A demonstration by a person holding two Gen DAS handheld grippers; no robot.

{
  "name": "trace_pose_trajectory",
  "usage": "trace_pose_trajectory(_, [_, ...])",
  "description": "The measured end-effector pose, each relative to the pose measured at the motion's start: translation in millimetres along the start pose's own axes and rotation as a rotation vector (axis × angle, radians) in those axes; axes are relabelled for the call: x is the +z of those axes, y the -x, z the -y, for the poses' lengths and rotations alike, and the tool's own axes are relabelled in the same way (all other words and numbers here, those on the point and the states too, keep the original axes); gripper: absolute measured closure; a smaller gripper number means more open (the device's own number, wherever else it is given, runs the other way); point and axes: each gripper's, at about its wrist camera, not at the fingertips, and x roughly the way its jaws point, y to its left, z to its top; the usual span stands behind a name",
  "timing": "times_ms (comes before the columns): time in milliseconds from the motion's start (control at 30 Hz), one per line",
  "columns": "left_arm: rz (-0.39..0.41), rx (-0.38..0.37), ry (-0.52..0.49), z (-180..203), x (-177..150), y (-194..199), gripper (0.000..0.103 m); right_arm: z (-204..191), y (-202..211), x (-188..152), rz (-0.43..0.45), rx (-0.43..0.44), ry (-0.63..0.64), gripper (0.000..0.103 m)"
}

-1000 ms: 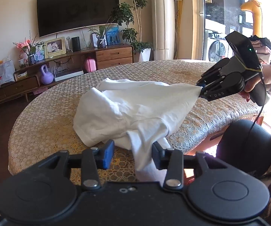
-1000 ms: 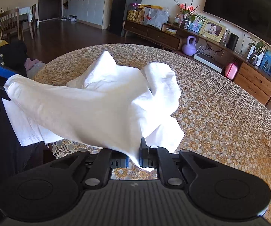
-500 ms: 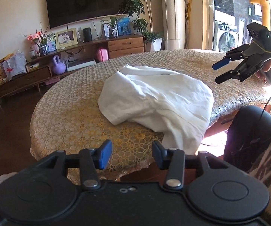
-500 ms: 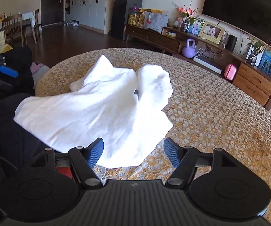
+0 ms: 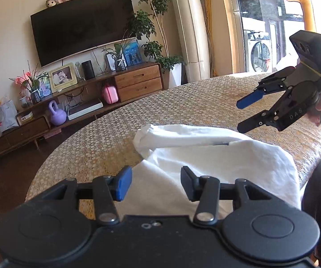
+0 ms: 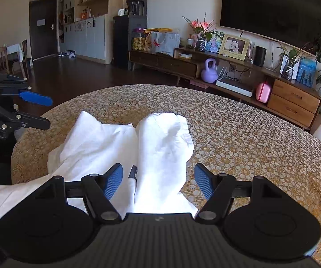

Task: Fold clothes

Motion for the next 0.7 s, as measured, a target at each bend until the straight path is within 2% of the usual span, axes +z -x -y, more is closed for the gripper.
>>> trace_pose_trajectory(133, [-0.044,-0.04,-0.002,-5,3,-31,0.0,4,-26,14,0.001,0.019,-0.012,0.033])
trace_pose_trajectory(300, [-0.123,-0.063,-0.009,-11,-9,-60,0.0,-3,-67,20,-0.043,0.06,0.012,0.033])
trace_pose_trajectory(533, [-0.139,-0.078,-0.005,-16,-12,-71,0.0,1,-108,26,-0.092,0.046,-0.02,0.033])
trace_pose_trajectory(600, [-0.142,-0.079,-0.015,-15,-13,-72,0.0,4,-115,26,-0.109,0.042,-0.038,0.042])
trace_pose_trajectory(633, [-0.149,-0.084,-0.009,-15,-11,-73,0.0,5,-118,26,-0.12,0.043,-0.046,0.064])
trace_pose_trajectory(667, [-0.151,-0.087,0.003,-16,-11,-74,0.0,6,-121,25,-0.13,0.04,-0.058,0.079])
trace_pose_trajectory(700, [-0.146,-0.081,0.01,-16,-11,-73,0.0,8,-122,25,-0.139,0.035,-0.07,0.08])
